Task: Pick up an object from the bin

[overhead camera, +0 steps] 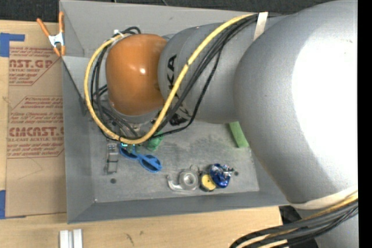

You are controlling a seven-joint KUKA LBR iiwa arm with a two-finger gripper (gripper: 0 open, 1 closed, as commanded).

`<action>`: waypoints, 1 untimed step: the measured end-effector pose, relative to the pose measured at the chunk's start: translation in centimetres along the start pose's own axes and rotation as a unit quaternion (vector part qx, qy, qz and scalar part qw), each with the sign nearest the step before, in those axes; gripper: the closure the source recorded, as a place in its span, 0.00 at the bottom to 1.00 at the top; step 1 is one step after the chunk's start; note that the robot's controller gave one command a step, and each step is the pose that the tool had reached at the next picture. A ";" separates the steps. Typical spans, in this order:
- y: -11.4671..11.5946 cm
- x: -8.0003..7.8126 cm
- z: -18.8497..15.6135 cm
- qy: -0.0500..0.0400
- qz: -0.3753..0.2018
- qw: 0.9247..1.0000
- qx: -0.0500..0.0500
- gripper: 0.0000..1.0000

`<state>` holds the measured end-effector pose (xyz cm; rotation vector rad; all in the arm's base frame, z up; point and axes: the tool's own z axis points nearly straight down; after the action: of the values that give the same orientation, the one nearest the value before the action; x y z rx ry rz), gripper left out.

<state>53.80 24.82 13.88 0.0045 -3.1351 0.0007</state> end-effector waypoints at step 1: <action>-9.4 -4.7 7.2 -0.002 -0.045 0.999 0.002 0.00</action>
Offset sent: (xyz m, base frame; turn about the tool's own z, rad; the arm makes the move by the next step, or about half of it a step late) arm 0.0462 -0.0886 -0.0688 -0.0954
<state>58.45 15.39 6.61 0.1445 -3.1356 0.0064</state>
